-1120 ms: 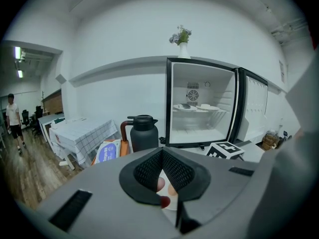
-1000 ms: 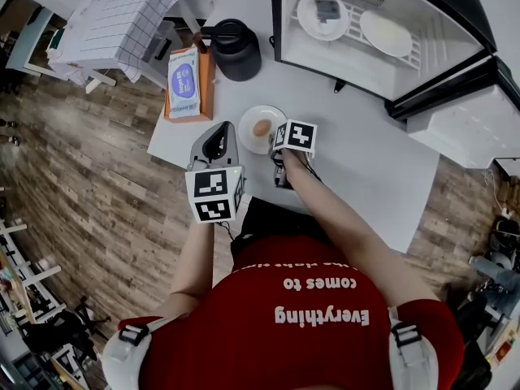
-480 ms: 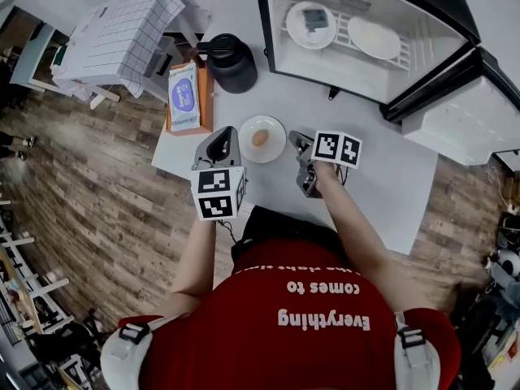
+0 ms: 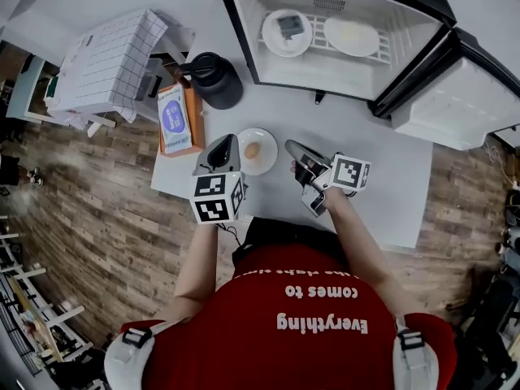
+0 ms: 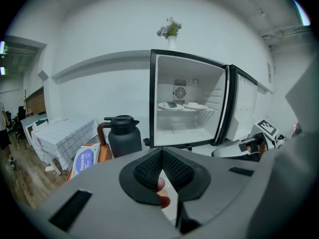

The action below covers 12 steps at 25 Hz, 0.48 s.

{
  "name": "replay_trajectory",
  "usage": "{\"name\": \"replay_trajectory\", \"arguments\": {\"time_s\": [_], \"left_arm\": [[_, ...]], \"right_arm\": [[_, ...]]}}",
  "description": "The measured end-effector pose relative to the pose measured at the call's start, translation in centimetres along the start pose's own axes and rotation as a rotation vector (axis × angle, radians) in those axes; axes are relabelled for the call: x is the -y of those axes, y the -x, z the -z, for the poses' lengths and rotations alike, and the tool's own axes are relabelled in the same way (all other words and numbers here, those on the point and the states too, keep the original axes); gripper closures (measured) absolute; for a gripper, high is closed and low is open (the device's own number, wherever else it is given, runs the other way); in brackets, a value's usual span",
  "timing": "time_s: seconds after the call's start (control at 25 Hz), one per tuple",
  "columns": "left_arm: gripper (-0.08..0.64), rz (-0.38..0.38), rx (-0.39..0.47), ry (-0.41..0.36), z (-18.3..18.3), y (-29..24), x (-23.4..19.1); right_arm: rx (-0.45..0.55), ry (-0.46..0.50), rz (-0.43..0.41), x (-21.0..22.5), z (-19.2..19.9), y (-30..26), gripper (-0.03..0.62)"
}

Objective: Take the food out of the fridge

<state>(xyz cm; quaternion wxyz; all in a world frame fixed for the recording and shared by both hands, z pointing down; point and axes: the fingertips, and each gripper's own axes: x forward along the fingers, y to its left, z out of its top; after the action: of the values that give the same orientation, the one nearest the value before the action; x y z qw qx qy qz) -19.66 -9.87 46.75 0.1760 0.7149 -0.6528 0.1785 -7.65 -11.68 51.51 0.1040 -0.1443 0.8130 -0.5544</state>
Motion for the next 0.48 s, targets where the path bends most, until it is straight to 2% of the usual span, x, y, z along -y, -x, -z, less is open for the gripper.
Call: {"name": "replay_trajectory", "arguments": {"time_s": [0.24, 0.48], "left_arm": [[0.554, 0.06, -0.036, -0.03, 0.3, -1.9, 1.6], [0.554, 0.043, -0.047, -0.044, -0.1, -3.6, 2.0]], "right_arm": [[0.036, 0.027, -0.039, -1.0, -1.9, 0.9, 0.578], [0.046, 0.024, -0.062, -0.8, -2.9, 1.2, 0.578]]}}
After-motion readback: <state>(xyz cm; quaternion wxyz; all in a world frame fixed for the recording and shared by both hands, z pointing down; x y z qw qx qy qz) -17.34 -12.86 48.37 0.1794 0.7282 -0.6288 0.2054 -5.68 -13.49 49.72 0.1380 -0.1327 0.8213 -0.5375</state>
